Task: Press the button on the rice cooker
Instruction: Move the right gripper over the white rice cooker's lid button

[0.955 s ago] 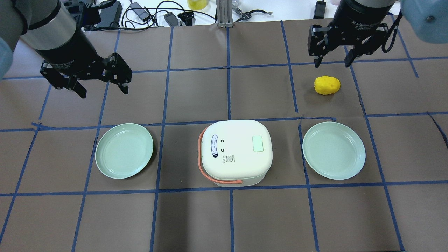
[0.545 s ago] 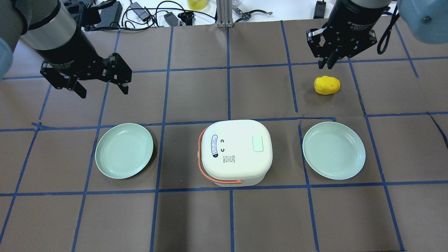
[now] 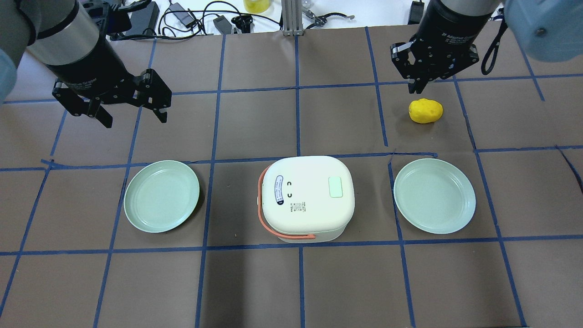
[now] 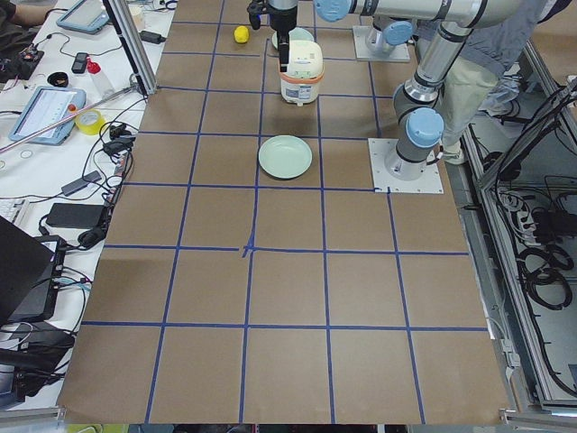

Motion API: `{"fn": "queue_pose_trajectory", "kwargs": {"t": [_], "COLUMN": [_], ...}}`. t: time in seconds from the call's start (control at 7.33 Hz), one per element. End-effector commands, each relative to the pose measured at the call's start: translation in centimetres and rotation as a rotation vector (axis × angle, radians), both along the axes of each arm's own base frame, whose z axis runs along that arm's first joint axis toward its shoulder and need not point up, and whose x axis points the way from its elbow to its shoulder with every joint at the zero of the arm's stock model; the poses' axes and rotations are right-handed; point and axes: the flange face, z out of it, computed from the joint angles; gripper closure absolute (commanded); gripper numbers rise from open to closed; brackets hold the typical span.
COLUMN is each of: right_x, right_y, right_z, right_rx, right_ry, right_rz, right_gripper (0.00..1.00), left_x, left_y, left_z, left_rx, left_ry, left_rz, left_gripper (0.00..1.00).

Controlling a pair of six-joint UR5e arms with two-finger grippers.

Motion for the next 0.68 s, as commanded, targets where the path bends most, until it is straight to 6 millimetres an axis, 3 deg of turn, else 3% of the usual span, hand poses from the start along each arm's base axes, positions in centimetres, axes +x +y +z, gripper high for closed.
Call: {"fn": "queue_pose_trajectory", "kwargs": {"t": [0.0, 0.27, 0.55], "right_x": [2.8, 6.6, 8.5], "right_y": [0.0, 1.6, 3.8], "right_z": [-1.7, -5.0, -8.6], "right_rx": [0.024, 0.044, 0.036], "right_ry": [-0.005, -0.002, -0.007], "right_rz": [0.000, -0.020, -0.089], "right_gripper": [0.90, 0.93, 0.98], "left_x": [0.0, 0.0, 0.0], "left_y": [0.0, 0.0, 0.0], "left_z": [0.0, 0.0, 0.0], "left_rx": [0.000, 0.000, 0.000], "left_ry": [0.000, 0.000, 0.000], "left_rz": [0.000, 0.000, 0.000], "left_gripper": [0.00, 0.00, 0.00]}}
